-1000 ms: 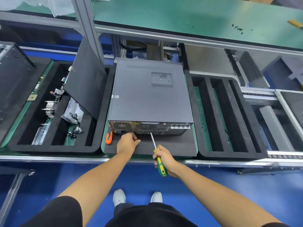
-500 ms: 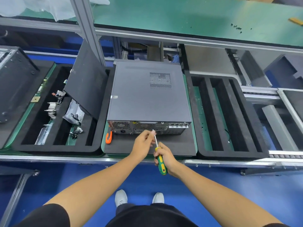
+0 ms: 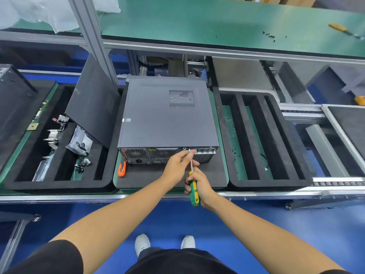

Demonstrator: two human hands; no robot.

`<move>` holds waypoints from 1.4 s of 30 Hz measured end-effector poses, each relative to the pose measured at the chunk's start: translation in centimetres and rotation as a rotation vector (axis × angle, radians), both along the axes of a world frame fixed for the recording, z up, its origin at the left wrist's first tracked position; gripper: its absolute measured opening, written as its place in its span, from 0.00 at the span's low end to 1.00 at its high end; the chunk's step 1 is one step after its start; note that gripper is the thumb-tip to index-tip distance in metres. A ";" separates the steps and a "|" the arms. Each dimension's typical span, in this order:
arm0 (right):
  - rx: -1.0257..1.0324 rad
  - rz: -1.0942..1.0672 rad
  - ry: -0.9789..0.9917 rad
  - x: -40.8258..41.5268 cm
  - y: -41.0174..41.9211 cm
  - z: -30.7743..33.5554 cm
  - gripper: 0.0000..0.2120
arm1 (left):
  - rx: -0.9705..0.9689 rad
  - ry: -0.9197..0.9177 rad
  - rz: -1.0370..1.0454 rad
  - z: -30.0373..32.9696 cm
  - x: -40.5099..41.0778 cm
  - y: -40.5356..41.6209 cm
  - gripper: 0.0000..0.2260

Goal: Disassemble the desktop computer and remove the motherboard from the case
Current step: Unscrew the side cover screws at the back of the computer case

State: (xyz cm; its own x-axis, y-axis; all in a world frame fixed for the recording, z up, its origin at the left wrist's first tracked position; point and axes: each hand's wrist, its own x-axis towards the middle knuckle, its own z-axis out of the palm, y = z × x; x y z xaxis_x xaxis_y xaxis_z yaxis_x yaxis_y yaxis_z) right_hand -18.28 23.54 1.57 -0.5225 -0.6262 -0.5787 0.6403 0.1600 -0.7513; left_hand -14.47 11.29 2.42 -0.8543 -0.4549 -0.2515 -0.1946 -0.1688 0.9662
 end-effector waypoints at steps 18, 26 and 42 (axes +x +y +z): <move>0.007 -0.056 -0.029 -0.5 -0.1 0.1 0.07 | 0.025 -0.102 0.018 0.7 -1.6 0.8 0.12; 0.026 -0.163 -0.043 -1.7 1.3 0.2 0.07 | 0.013 -0.133 -0.081 0.9 -3.7 2.5 0.10; 0.035 -0.167 -0.071 -3.5 3.0 0.2 0.05 | -0.041 -0.158 -0.089 1.1 -5.7 4.4 0.09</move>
State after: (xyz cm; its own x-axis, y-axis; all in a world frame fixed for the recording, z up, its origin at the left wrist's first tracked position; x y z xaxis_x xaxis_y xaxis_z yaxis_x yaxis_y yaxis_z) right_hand -21.74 26.54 1.74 -0.5745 -0.5130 -0.6378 0.7115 0.0722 -0.6990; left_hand -20.20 15.69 3.52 -0.8429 -0.3921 -0.3684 -0.3568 -0.1051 0.9283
